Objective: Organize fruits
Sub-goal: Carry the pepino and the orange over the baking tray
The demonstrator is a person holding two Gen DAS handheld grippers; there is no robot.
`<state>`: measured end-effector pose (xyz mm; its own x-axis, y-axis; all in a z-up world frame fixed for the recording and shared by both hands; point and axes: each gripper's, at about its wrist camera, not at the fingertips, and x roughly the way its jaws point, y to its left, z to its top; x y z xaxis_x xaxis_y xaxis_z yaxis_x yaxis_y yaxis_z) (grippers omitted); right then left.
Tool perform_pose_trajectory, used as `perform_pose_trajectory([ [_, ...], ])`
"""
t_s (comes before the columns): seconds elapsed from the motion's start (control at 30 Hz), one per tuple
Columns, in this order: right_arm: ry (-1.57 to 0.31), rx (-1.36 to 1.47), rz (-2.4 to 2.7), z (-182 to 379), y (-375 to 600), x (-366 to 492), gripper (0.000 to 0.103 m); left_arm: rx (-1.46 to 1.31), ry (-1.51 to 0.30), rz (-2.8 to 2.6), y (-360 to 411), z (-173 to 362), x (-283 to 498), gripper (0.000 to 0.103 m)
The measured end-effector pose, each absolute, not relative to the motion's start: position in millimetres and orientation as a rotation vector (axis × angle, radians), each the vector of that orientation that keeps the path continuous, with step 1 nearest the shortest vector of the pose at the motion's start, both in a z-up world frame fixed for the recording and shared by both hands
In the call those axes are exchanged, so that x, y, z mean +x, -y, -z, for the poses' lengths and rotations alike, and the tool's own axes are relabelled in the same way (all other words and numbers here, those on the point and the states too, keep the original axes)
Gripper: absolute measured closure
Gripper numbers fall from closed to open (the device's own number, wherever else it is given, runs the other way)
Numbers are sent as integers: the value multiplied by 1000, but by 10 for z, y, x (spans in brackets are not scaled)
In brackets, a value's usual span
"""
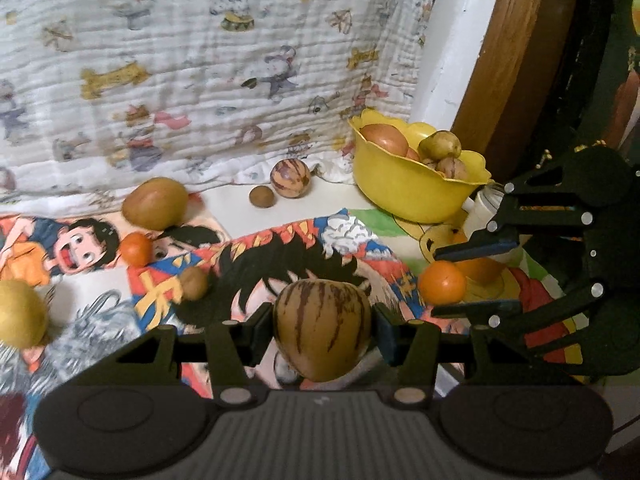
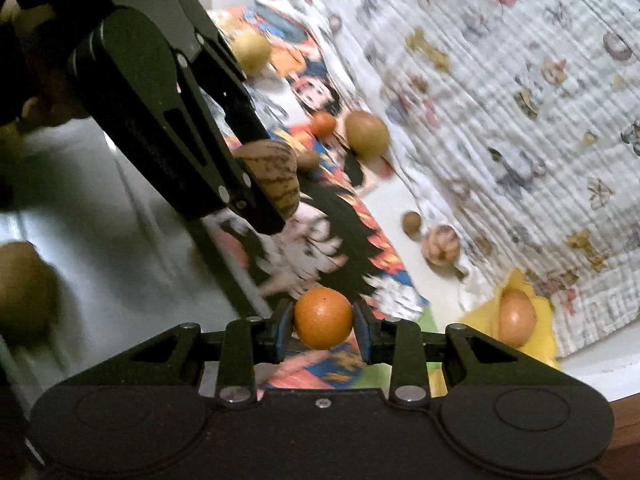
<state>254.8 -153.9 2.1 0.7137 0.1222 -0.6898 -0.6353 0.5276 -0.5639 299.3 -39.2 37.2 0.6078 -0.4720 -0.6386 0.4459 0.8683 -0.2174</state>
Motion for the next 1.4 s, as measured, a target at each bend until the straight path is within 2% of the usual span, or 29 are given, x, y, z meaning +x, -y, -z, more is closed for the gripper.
perform_pose_trajectory([
  [0.67,-695,-671,-646,357,1465,1647,69,-48,-788,456,65,-211,1894,46],
  [1.4,-741,-595,-699,556,1508,1354,68,-25,-931,335,16,-65,1692,46],
])
